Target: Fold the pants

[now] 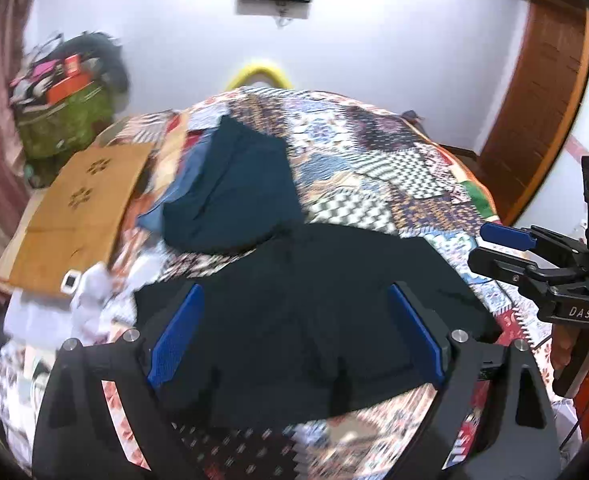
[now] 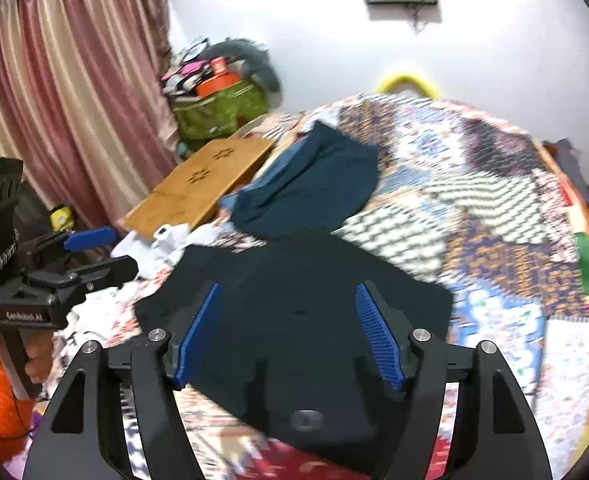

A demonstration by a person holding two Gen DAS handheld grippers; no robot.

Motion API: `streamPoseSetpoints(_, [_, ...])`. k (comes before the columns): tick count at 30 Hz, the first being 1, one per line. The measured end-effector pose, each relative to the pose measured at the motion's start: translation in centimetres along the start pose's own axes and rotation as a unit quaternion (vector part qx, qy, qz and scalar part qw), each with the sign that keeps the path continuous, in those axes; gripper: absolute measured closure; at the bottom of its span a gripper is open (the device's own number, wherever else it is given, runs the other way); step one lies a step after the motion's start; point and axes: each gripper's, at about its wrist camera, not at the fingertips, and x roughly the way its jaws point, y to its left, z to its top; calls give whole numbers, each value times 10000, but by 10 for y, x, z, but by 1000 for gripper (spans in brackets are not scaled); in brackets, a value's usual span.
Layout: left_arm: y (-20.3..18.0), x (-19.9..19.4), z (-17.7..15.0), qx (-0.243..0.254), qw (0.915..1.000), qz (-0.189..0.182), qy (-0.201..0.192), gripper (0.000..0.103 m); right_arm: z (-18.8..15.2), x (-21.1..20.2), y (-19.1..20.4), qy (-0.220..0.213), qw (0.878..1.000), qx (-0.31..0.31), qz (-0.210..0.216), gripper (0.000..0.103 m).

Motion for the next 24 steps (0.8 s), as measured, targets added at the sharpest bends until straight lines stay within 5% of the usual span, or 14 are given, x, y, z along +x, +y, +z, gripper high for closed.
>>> streamPoseSetpoints(5, [-24, 40, 28, 221, 9993, -166, 250, 10, 3, 2, -28, 75, 9997, 105, -193, 36])
streamPoseSetpoints(9, [-42, 87, 38, 335, 9952, -365, 849, 10, -6, 24, -43, 375, 9991, 199, -62, 36])
streamPoseSetpoints(17, [-57, 172, 4, 671, 9738, -98, 2170, 10, -54, 82, -57, 1454, 9882, 434, 207, 36])
streamPoseSetpoints(24, [-45, 152, -23, 579, 9806, -99, 1872, 5, -71, 55, -60, 1189, 9911, 587, 152, 36])
